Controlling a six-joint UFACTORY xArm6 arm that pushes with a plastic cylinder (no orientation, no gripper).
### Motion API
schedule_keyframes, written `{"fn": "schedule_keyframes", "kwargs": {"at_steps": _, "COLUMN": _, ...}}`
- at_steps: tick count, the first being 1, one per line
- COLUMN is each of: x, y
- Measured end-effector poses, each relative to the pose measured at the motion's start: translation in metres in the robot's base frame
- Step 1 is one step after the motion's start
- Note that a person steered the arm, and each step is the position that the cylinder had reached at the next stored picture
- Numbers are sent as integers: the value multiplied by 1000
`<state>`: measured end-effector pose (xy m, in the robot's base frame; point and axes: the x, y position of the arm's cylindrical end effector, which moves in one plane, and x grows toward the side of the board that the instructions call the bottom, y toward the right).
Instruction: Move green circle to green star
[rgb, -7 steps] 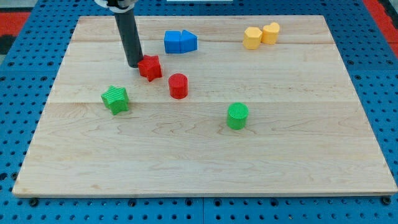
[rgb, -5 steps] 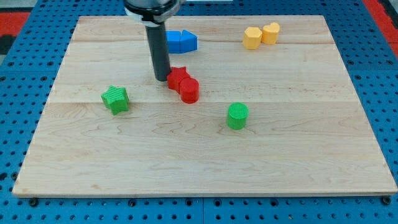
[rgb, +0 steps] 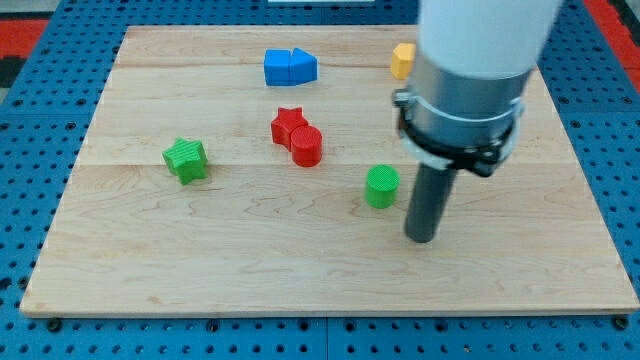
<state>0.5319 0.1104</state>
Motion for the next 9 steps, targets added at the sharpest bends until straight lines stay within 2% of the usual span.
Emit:
{"fn": "schedule_keyframes", "kwargs": {"at_steps": 3, "x": -64, "y": -40}}
{"fn": "schedule_keyframes", "kwargs": {"at_steps": 4, "x": -63, "y": -51}}
{"fn": "schedule_keyframes", "kwargs": {"at_steps": 5, "x": -75, "y": -39}}
{"fn": "schedule_keyframes", "kwargs": {"at_steps": 7, "x": -49, "y": -162}}
{"fn": "schedule_keyframes", "kwargs": {"at_steps": 8, "x": -42, "y": -169}}
{"fn": "schedule_keyframes", "kwargs": {"at_steps": 9, "x": -54, "y": -131}}
